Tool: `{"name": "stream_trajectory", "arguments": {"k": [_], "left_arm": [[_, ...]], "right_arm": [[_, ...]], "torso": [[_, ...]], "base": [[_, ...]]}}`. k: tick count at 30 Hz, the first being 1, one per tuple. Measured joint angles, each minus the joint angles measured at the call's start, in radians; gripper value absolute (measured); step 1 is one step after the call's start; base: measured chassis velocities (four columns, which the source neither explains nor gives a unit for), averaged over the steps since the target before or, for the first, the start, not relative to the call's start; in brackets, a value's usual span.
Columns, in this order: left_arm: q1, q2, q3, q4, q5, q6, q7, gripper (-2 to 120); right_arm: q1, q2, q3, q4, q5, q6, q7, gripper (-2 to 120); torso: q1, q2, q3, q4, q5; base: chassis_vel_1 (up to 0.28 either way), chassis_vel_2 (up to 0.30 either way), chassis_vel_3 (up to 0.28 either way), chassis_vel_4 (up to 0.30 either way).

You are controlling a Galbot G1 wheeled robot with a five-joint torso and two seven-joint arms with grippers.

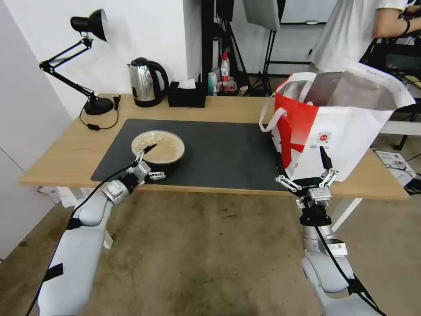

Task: Pick up the trash from the table and place it into the takeout bag.

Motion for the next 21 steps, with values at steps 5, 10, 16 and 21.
{"name": "stream_trajectory", "arguments": {"k": [5, 10, 16, 21], "left_arm": [[-0.003, 0.000, 0.001, 0.000, 0.000, -0.001, 0.000, 48], [-0.002, 0.001, -0.002, 0.000, -0.001, -0.005, -0.001, 29], [0.002, 0.003, -0.006, -0.001, -0.002, -0.011, -0.001, 11], [0.003, 0.003, -0.009, -0.004, -0.004, -0.013, -0.002, 0]], "right_arm": [[0.003, 0.000, 0.000, 0.000, 0.001, 0.000, 0.000, 100], [0.006, 0.000, 0.000, 0.000, 0.001, 0.000, 0.000, 100], [0.007, -0.001, 0.001, 0.000, 0.002, 0.000, 0.000, 100], [0.007, -0.003, 0.002, 0.000, 0.003, 0.000, 0.001, 100]], "torso": [[0.000, 0.000, 0.000, 0.0000, 0.0001], [0.000, 0.000, 0.000, 0.0000, 0.0001], [0.000, 0.000, 0.000, 0.0000, 0.0001], [0.000, 0.000, 0.000, 0.0000, 0.0002]], "base": [[0.000, 0.000, 0.000, 0.000], [0.000, 0.000, 0.000, 0.000], [0.000, 0.000, 0.000, 0.000], [0.000, 0.000, 0.000, 0.000]]}}
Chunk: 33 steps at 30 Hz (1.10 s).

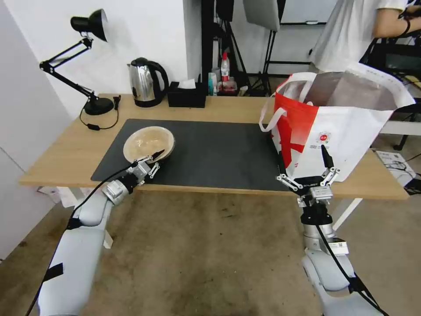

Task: Pick up the trash from the table and place it into the takeout bag.

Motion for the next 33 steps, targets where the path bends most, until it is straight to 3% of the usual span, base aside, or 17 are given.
{"name": "stream_trajectory", "arguments": {"k": [20, 33], "left_arm": [[-0.003, 0.024, 0.026, -0.077, -0.059, -0.001, -0.057, 0], [-0.036, 0.120, 0.074, -0.257, -0.165, 0.059, -0.135, 0]], "right_arm": [[-0.021, -0.005, 0.016, 0.025, 0.003, 0.000, 0.001, 100], [-0.083, -0.006, 0.042, 0.072, 0.006, 0.005, 0.001, 100]], "torso": [[0.000, 0.000, 0.000, 0.0000, -0.0001], [0.000, 0.000, 0.000, -0.0001, -0.0001]], "base": [[0.000, 0.000, 0.000, 0.000], [0.000, 0.000, 0.000, 0.000]]}}
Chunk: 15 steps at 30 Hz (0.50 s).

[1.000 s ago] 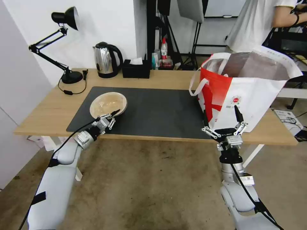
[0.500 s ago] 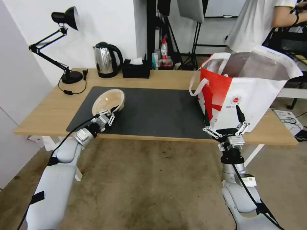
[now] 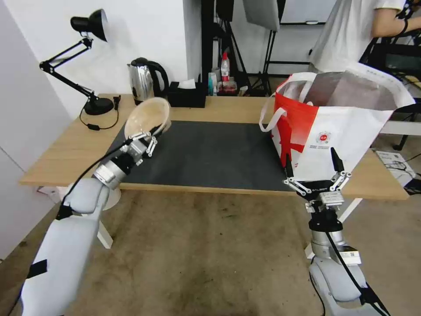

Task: Pick up the trash from the table and place it into the takeout bag.

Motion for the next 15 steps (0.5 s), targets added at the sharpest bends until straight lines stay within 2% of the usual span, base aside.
{"name": "stream_trajectory", "arguments": {"k": [6, 15], "left_arm": [[-0.074, 0.036, 0.062, -0.017, -0.027, 0.024, -0.031, 0], [-0.257, 0.013, 0.218, 0.067, -0.029, 0.029, -0.051, 0]], "right_arm": [[-0.010, 0.011, 0.002, 0.013, -0.002, 0.001, 0.000, 100], [-0.027, 0.017, 0.012, 0.033, -0.006, 0.001, -0.001, 100]], "torso": [[0.000, 0.000, 0.000, 0.0002, -0.0001], [0.000, 0.000, 0.000, -0.0002, 0.0000]], "base": [[0.000, 0.000, 0.000, 0.000], [0.000, 0.000, 0.000, 0.000]]}}
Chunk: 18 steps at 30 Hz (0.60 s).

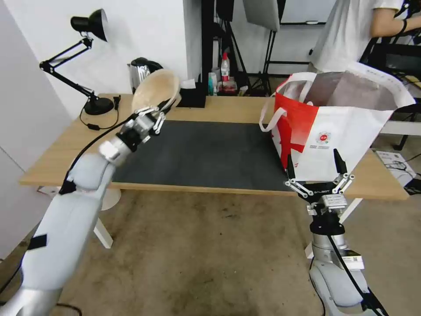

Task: Pick up the trash from the table and place it into the takeout bag.

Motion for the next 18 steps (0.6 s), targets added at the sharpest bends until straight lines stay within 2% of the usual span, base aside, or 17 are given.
{"name": "stream_trajectory", "arguments": {"k": [7, 18], "left_arm": [[-0.110, -0.060, 0.102, 0.061, 0.011, -0.001, -0.004, 0], [-0.236, -0.152, 0.212, 0.129, 0.041, -0.003, -0.009, 0]], "right_arm": [[-0.021, 0.001, 0.020, 0.020, 0.002, 0.000, 0.000, 100], [-0.074, 0.011, 0.041, 0.028, 0.017, 0.028, -0.025, 100]], "torso": [[0.000, 0.000, 0.000, 0.0001, 0.0001], [0.000, 0.000, 0.000, 0.0002, 0.0001]], "base": [[0.000, 0.000, 0.000, 0.000], [0.000, 0.000, 0.000, 0.000]]}}
